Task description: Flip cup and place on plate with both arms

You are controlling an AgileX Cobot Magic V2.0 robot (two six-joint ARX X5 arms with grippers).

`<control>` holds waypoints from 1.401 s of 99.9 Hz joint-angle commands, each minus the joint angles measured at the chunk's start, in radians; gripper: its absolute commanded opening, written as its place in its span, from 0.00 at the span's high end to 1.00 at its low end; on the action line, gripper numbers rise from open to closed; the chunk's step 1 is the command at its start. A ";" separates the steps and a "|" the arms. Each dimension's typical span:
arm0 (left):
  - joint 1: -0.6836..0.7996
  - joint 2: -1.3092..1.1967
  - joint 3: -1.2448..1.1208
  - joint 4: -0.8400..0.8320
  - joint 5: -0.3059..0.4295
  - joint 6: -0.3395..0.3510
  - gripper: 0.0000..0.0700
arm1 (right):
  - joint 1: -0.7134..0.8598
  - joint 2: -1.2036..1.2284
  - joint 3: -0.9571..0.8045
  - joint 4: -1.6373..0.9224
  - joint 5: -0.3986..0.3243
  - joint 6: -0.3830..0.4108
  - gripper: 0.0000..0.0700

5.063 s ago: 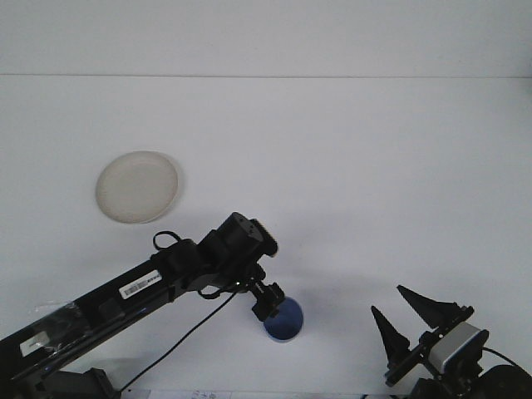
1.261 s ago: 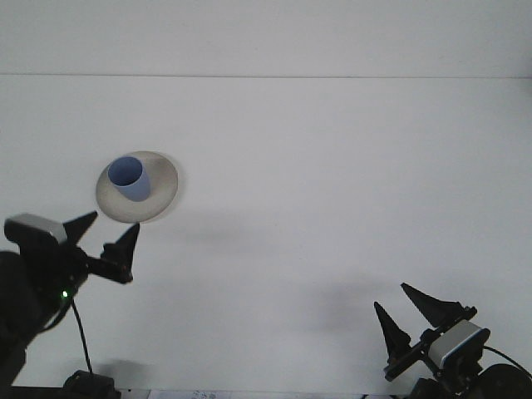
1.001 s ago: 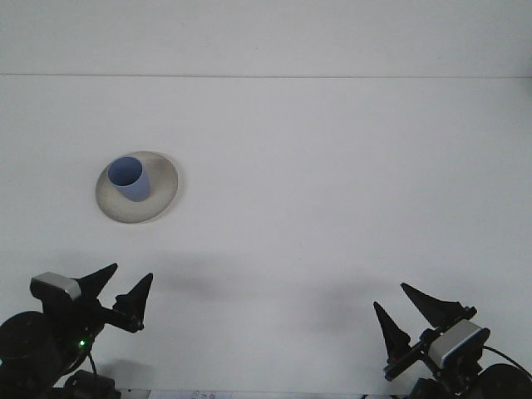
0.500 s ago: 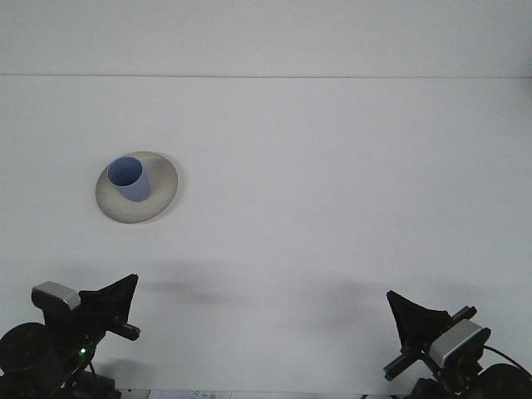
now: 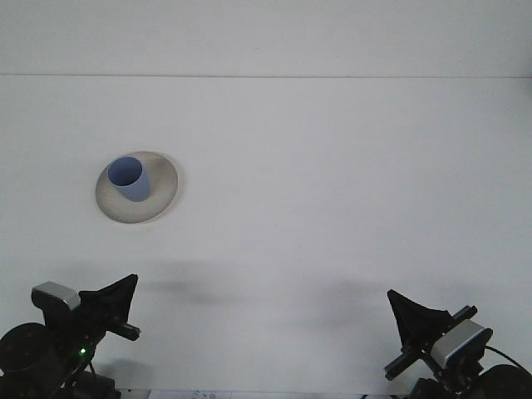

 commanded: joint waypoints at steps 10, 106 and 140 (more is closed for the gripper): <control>0.005 -0.016 0.011 0.014 -0.004 0.053 0.98 | 0.010 -0.004 0.004 0.012 0.000 0.014 0.99; 0.159 -0.245 -0.669 0.604 -0.396 0.345 0.98 | 0.010 -0.004 0.005 0.012 0.000 0.014 0.99; 0.159 -0.245 -0.669 0.604 -0.396 0.345 0.98 | 0.010 -0.004 0.005 0.012 0.000 0.014 0.99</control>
